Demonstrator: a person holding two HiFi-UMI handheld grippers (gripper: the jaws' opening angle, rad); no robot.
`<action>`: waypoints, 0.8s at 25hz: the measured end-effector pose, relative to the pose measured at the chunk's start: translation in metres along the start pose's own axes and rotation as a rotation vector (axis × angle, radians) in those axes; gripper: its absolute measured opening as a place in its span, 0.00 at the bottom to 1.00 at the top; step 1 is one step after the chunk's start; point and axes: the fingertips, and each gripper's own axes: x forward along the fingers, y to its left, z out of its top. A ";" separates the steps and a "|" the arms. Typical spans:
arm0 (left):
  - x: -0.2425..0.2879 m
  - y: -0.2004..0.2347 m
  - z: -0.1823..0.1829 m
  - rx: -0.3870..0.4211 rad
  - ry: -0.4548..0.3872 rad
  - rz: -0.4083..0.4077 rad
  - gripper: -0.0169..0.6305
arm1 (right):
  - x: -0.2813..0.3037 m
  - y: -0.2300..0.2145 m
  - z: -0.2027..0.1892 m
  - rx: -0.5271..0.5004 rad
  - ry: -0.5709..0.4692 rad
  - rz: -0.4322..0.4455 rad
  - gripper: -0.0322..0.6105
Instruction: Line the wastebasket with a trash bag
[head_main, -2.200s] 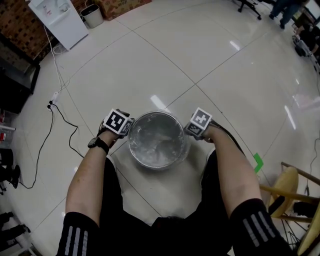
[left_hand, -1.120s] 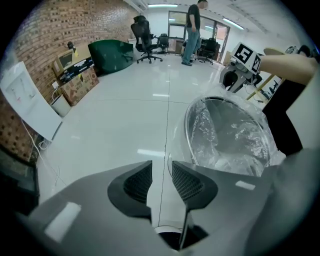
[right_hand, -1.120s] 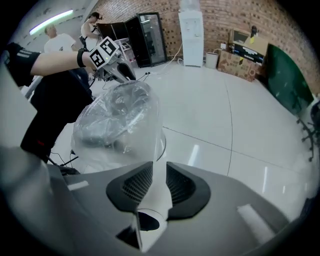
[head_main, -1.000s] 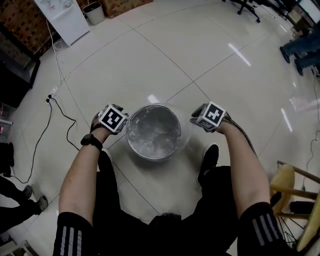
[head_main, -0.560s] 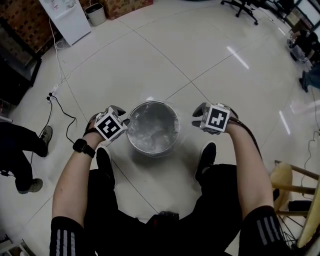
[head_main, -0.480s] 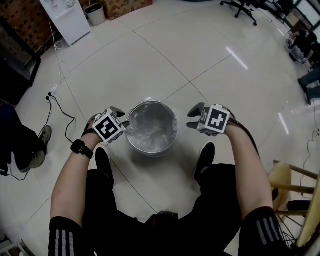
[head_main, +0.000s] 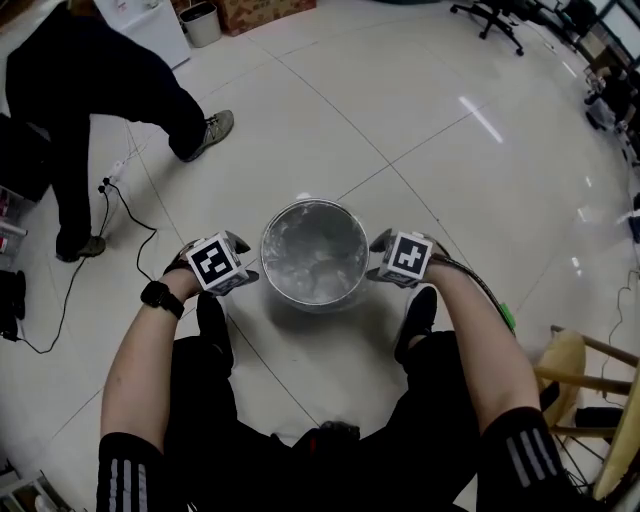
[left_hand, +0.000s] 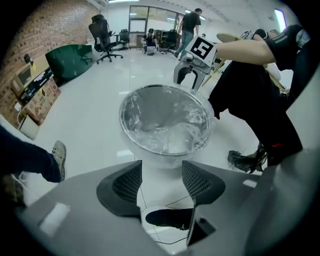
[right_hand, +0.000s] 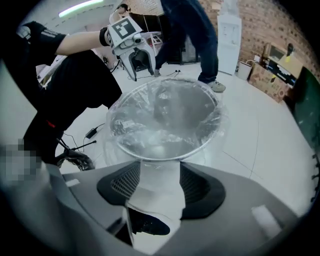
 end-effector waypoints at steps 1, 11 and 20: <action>0.007 0.000 -0.008 -0.008 0.008 -0.007 0.41 | 0.007 -0.001 -0.003 -0.005 0.008 0.001 0.45; 0.049 -0.012 0.003 0.013 -0.134 -0.024 0.49 | 0.032 -0.011 -0.010 -0.009 -0.090 0.006 0.47; 0.086 -0.008 -0.008 0.005 -0.060 -0.001 0.51 | 0.072 -0.015 -0.024 0.018 -0.037 -0.011 0.47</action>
